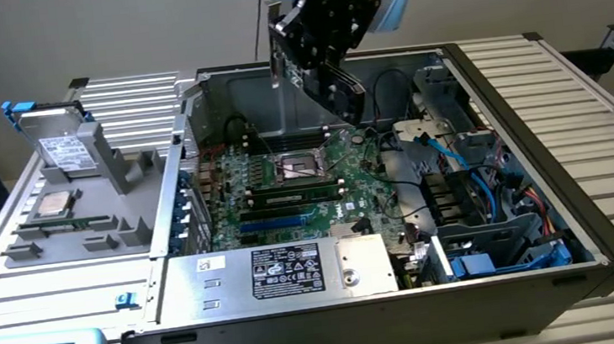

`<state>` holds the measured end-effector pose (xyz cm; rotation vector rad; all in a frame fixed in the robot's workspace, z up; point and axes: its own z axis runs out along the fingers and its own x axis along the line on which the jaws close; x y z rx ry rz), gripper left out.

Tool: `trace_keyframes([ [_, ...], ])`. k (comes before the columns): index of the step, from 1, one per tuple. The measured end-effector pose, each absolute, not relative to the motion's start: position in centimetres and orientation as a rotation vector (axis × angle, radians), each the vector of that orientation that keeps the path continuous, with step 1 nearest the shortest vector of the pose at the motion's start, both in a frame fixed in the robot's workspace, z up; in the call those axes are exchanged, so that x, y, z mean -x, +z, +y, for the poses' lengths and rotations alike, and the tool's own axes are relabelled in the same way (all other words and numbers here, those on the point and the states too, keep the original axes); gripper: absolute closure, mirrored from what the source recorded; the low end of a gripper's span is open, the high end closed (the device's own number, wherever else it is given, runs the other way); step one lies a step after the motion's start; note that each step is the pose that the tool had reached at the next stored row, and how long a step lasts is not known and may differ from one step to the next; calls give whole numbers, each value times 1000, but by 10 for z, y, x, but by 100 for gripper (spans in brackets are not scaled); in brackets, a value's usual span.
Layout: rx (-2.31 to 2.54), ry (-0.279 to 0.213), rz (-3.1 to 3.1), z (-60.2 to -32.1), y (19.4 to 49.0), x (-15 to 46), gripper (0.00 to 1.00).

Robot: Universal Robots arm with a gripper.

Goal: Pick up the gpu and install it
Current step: 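Insert the gpu into the slot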

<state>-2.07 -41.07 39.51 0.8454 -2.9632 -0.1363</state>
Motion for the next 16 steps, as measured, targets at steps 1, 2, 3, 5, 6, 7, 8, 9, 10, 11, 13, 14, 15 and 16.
trace_keyframes([
  [1,-872,-135,-2955,-411,395,21,72],
  [2,-900,-135,-2946,-411,395,21,72],
  [3,-926,-134,-2937,-411,395,21,72],
  [5,-979,-132,-2918,-411,394,21,72],
  [6,-1006,-131,-2908,-411,394,21,72],
  [7,-1032,-130,-2898,-411,394,21,72],
  [8,-1057,-129,-2888,-411,394,21,72],
  [9,-1083,-128,-2878,-411,394,21,72],
  [10,-1109,-127,-2867,-411,394,21,72],
  [11,-1135,-126,-2856,-411,394,21,72],
  [13,-1185,-125,-2834,-411,393,21,72],
  [14,-1211,-124,-2823,-411,393,21,72],
  [15,-1236,-123,-2811,-411,393,21,72],
  [16,-1262,-122,-2798,-411,393,21,72],
])
